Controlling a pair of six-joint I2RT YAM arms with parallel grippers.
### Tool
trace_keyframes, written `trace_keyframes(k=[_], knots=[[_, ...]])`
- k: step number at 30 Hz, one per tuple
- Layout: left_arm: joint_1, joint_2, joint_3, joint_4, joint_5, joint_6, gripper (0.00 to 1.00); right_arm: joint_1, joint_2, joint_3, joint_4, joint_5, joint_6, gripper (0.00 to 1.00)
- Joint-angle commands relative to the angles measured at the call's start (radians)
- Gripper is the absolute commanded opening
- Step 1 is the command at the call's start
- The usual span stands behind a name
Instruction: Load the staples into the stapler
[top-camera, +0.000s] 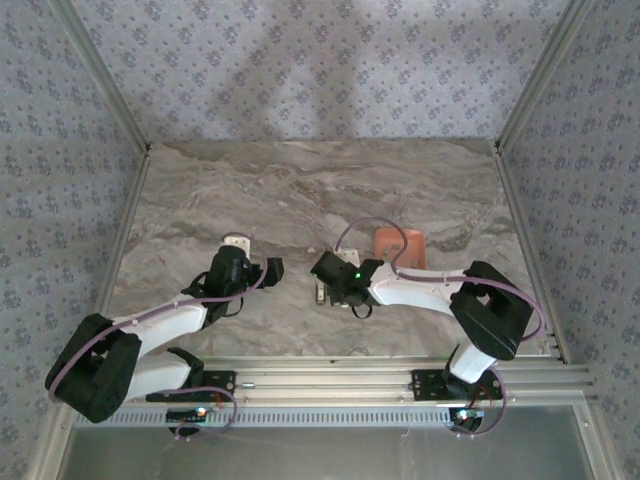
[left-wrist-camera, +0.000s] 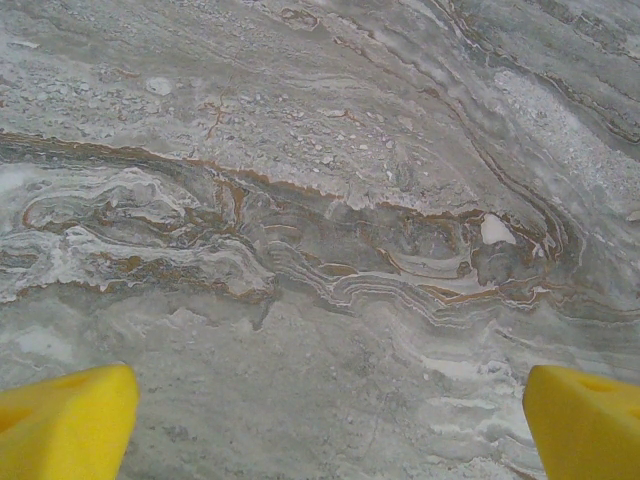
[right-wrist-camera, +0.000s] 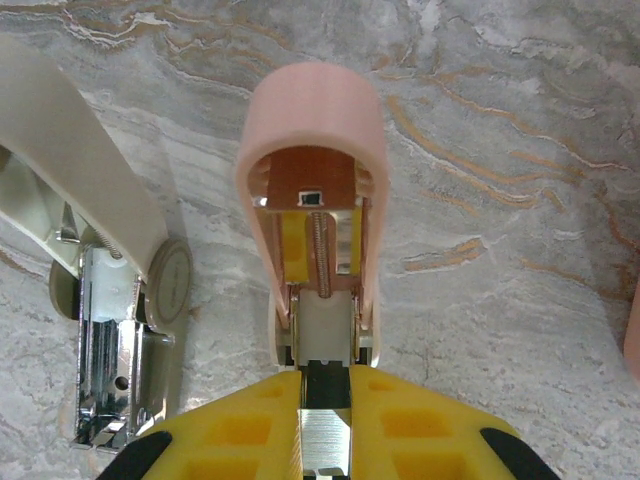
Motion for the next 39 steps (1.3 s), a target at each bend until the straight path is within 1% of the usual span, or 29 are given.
trace_keyframes(k=[1, 12, 18, 23, 28, 32, 39], knots=[[0.007, 0.002, -0.002, 0.026, -0.015, -0.01, 0.98, -0.002, 0.01, 0.0, -0.029, 0.022, 0.003, 0.16], [0.007, -0.003, -0.004, 0.022, -0.015, -0.01, 0.98, 0.015, 0.007, -0.004, -0.05, 0.029, 0.005, 0.16], [0.007, -0.009, -0.005, 0.018, -0.019, -0.008, 0.98, 0.025, -0.006, 0.009, -0.059, 0.037, -0.002, 0.25], [0.008, -0.015, -0.005, 0.014, -0.02, -0.008, 0.98, 0.029, -0.059, 0.015, -0.059, 0.054, -0.007, 0.3], [0.008, -0.019, -0.004, 0.012, -0.016, -0.007, 0.98, 0.025, -0.127, 0.008, -0.075, 0.054, -0.009, 0.32], [0.006, -0.022, -0.002, 0.011, -0.005, -0.007, 0.98, -0.005, -0.158, -0.016, -0.054, 0.011, -0.009, 0.33], [0.006, -0.025, -0.004, 0.013, 0.008, -0.002, 0.98, -0.068, -0.151, -0.073, 0.013, -0.111, 0.009, 0.33]])
